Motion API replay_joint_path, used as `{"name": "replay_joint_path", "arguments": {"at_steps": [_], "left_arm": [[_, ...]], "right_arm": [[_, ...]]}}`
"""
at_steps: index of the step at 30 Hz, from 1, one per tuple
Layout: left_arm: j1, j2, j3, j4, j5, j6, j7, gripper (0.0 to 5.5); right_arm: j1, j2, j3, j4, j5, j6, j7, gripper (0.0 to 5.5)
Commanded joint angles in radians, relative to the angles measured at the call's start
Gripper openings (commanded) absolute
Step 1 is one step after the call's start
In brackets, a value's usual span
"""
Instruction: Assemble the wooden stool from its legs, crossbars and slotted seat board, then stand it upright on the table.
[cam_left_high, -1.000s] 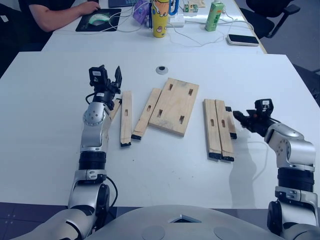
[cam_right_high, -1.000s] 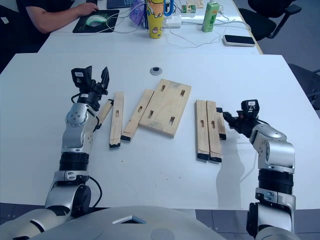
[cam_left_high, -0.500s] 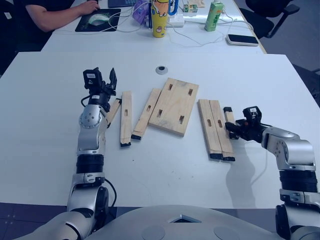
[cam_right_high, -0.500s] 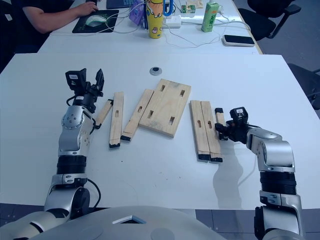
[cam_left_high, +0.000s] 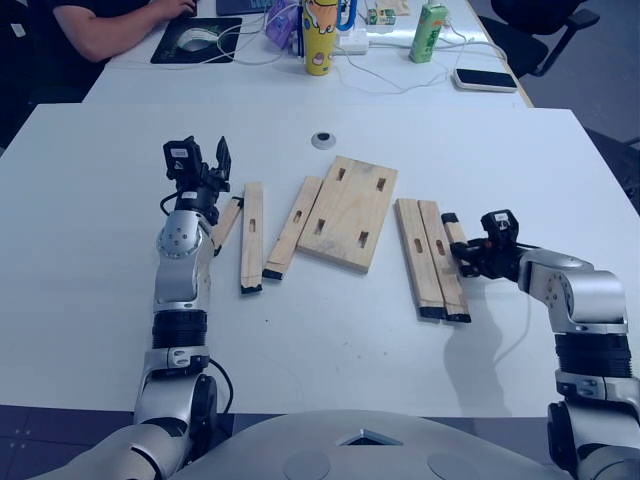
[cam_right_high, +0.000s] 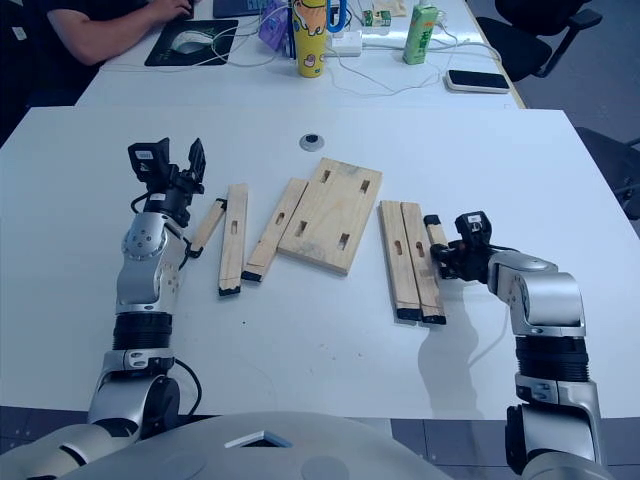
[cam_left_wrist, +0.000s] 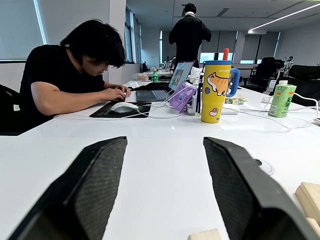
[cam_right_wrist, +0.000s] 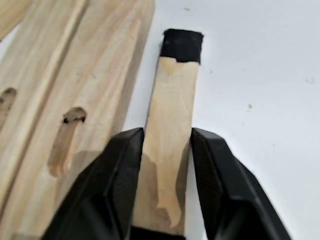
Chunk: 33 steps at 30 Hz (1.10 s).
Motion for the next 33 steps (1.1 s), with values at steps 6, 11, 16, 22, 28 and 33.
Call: {"name": "replay_joint_path", "arguments": {"at_steps": [6, 11, 16, 22, 28, 33], "left_arm": [[-0.014, -0.071, 0.041, -0.036, -0.238, 0.131, -0.114, 2.84], [-0.053, -0.097, 0.054, -0.081, -0.422, 0.318, -0.172, 2.84], [-0.097, -0.129, 0.035, -0.158, -0.600, 0.529, -0.199, 2.84], [-0.130, -0.139, 0.042, -0.216, -0.765, 0.709, -0.192, 2.84], [-0.145, -0.093, -0.006, -0.194, -0.753, 0.806, -0.205, 2.84], [-0.155, -0.090, -0.019, -0.184, -0.751, 0.819, -0.212, 2.84]], "right_arm": [[-0.081, 0.087, -0.084, 0.154, -0.105, -0.329, -0.218, 1.33], [-0.170, 0.198, -0.100, 0.078, -0.036, -0.563, -0.185, 1.33], [-0.136, 0.272, 0.016, -0.021, 0.051, -0.614, -0.015, 1.33], [-0.078, 0.299, 0.070, -0.086, 0.099, -0.630, 0.084, 1.33], [-0.049, 0.295, 0.104, -0.124, 0.096, -0.673, 0.153, 1.33], [-0.025, 0.297, 0.148, -0.144, 0.075, -0.705, 0.186, 1.33]]}}
